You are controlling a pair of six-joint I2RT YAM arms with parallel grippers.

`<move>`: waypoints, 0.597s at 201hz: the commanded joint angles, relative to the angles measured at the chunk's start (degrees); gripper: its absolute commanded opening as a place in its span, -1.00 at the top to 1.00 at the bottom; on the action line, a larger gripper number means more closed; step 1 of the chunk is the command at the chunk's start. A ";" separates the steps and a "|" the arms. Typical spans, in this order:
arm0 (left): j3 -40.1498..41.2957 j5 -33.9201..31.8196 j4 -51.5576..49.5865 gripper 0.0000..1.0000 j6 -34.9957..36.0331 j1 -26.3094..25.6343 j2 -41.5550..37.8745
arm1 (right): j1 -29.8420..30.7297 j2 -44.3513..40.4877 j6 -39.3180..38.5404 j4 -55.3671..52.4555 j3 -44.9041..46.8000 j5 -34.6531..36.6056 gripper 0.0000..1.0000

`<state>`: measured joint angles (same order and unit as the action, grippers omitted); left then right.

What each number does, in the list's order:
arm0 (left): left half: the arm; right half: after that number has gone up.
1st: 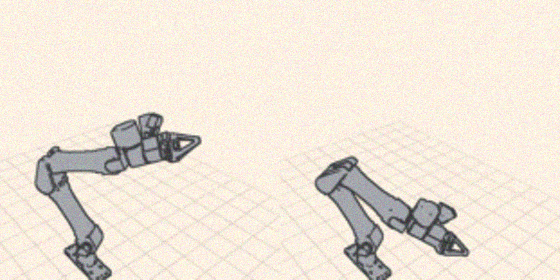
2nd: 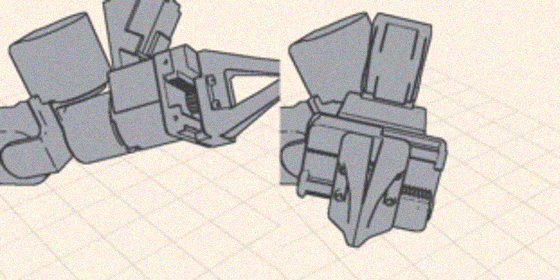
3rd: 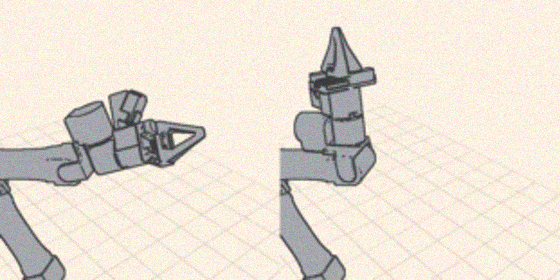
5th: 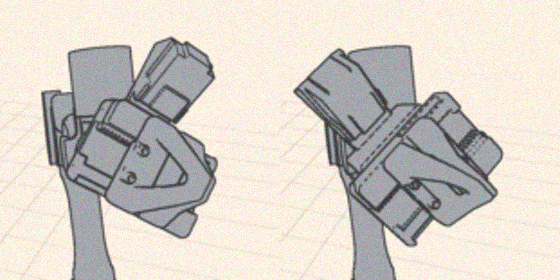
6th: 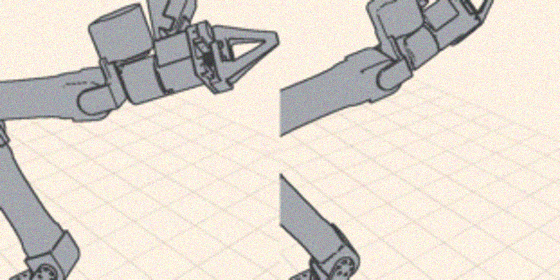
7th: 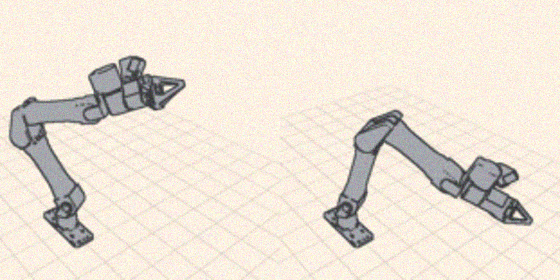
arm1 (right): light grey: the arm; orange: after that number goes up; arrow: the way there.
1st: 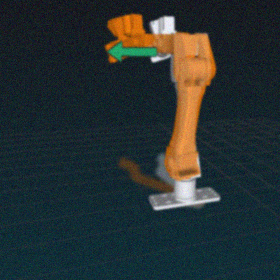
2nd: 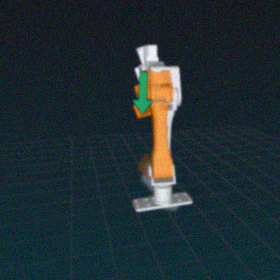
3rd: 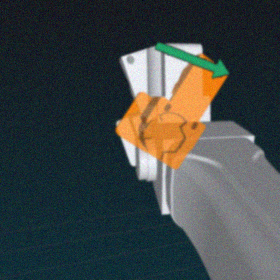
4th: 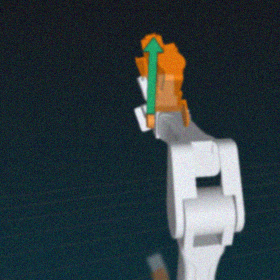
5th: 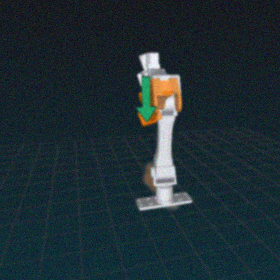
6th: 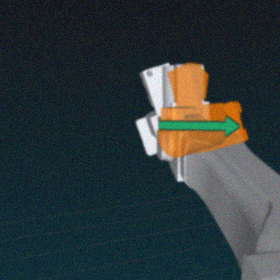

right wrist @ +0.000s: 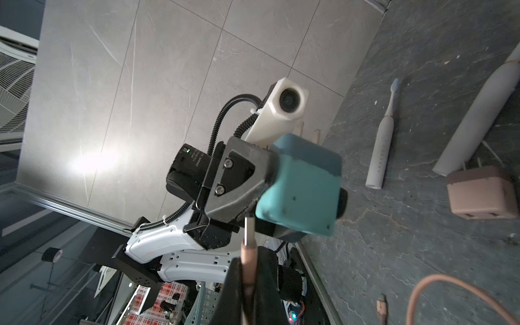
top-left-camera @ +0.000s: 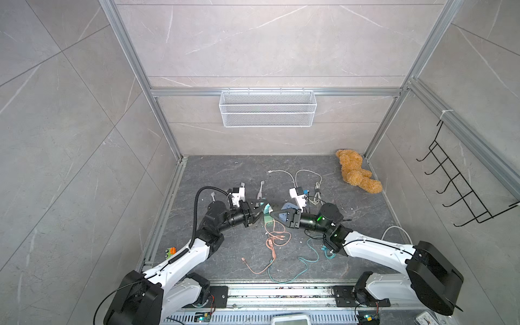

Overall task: Charge the electric toothbrush
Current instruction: Insert the charging cable into the plug.

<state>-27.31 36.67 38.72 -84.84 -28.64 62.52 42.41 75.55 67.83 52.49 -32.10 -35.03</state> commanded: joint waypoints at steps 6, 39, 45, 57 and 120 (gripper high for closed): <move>0.45 2.25 9.42 1.00 -4.98 -0.18 1.65 | -0.57 1.39 4.34 7.06 0.63 -2.97 1.00; 0.30 3.07 10.93 1.00 -6.18 -0.18 3.14 | -0.68 1.70 5.16 7.61 1.34 -3.38 1.00; 0.32 3.06 11.11 1.00 -6.18 -0.17 3.22 | -0.69 1.85 5.32 8.07 1.34 -3.90 1.00; 0.32 3.02 11.59 1.00 -6.16 -0.16 3.32 | -0.69 2.19 5.98 8.80 1.55 -4.19 1.00; -0.88 4.36 8.17 1.00 -1.63 -0.13 1.98 | -1.59 4.86 8.20 10.68 0.87 -6.32 1.00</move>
<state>-26.68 38.96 45.06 -89.30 -28.64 66.04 41.25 79.46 74.24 59.53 -31.22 -39.62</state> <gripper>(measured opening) 0.443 0.101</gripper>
